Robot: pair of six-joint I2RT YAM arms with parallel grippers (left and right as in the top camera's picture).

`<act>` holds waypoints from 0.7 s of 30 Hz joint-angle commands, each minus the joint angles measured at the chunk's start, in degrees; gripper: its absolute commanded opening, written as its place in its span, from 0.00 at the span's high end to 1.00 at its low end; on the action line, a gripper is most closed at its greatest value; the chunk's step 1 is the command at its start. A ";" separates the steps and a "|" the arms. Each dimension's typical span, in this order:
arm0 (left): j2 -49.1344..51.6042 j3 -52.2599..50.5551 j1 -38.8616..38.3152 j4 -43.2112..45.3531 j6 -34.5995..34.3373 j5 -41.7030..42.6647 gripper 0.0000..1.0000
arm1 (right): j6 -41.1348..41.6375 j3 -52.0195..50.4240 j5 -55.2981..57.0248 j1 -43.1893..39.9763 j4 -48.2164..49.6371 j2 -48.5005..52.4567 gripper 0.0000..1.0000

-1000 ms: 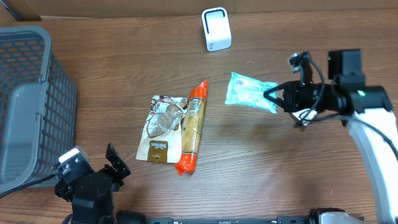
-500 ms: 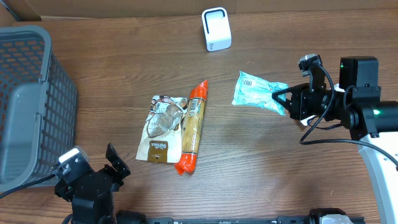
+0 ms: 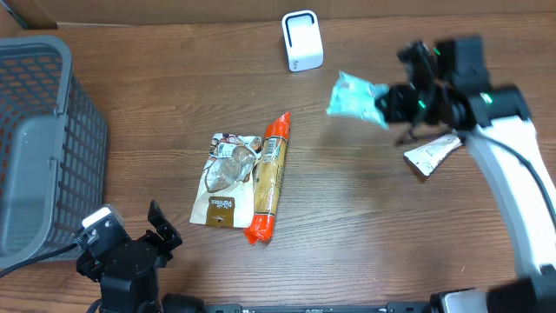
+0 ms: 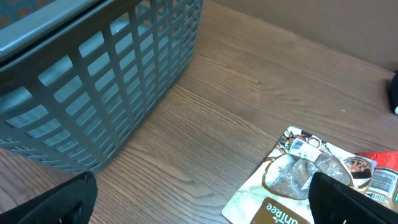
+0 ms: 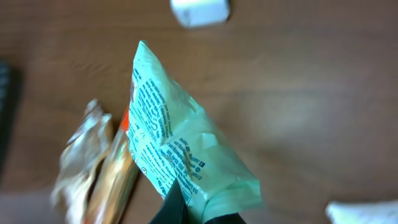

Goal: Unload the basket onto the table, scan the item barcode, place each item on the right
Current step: 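Carry the green pack up to the white scanner and hold it there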

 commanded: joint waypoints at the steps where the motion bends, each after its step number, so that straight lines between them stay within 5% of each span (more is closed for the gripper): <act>1: -0.15 -0.13 -0.24 0.13 -0.79 -0.96 0.00 | 1.64 9.53 18.45 5.16 1.73 6.23 0.97; 6: -0.15 -0.13 -0.24 0.13 -0.79 -0.96 0.00 | -7.93 11.10 40.26 12.22 16.81 13.22 0.96; 14: -0.15 -0.13 -0.24 0.15 -0.79 -0.96 0.00 | -35.69 11.08 42.23 14.99 33.75 19.58 0.96; 21: -0.15 -0.13 -0.24 0.15 -0.79 -0.96 0.00 | -46.80 11.08 50.69 15.61 47.74 26.10 0.96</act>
